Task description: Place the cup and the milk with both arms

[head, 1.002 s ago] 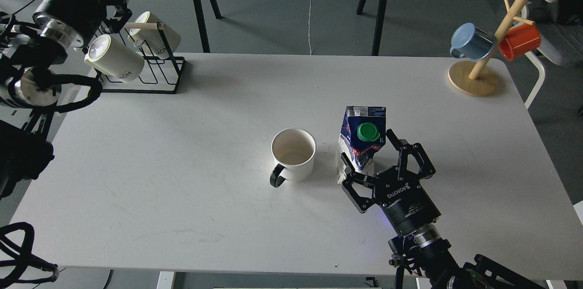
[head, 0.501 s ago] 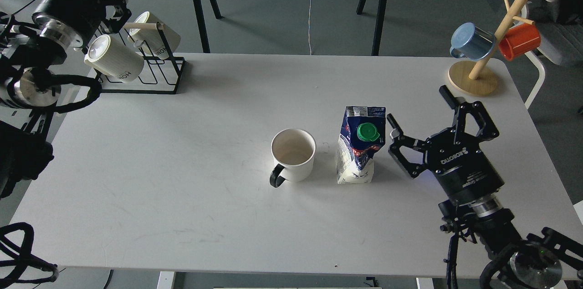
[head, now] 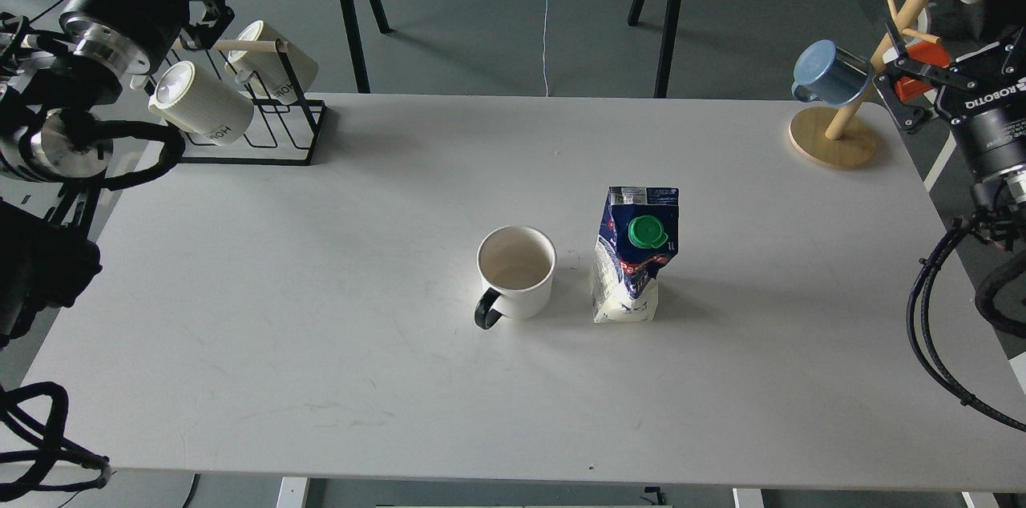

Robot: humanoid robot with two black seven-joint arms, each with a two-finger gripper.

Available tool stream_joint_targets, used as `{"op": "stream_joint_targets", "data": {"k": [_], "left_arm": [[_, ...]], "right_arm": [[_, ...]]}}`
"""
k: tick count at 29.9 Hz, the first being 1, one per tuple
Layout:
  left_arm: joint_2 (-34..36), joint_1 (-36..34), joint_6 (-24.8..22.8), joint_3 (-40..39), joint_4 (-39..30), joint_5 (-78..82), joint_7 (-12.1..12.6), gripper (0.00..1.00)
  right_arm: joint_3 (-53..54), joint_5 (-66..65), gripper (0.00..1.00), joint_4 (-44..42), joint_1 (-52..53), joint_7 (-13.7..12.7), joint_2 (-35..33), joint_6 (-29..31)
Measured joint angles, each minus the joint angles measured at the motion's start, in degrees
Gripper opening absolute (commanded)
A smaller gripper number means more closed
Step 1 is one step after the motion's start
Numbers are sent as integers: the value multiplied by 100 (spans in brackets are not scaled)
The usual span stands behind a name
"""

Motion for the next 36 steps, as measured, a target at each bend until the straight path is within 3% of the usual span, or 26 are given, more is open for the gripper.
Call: {"op": "stream_joint_targets", "data": {"k": [4,8,21,28,36], "left_arm": [[-260,-21,10,-66,12,-21,-4,99],[-550,34,18,-203,-47,-45,23,99],[-710,220,278,-295,3,-443,231,99],[-724,312,342,-290,23,-640,233,99],[-808,478,735,-175,-56,-1148,168,99]], "right_arm": [[-293,-1,100,-849,447,-433,445,-50],[-380,8,100,-947,444,-727,576,-149],[-528,-335,100,-599,183,-860,656,-332],[-88,-415,100,-541,178,-798,733,-336],[439,-414,100,-554,158,-797,736,-360]]}}
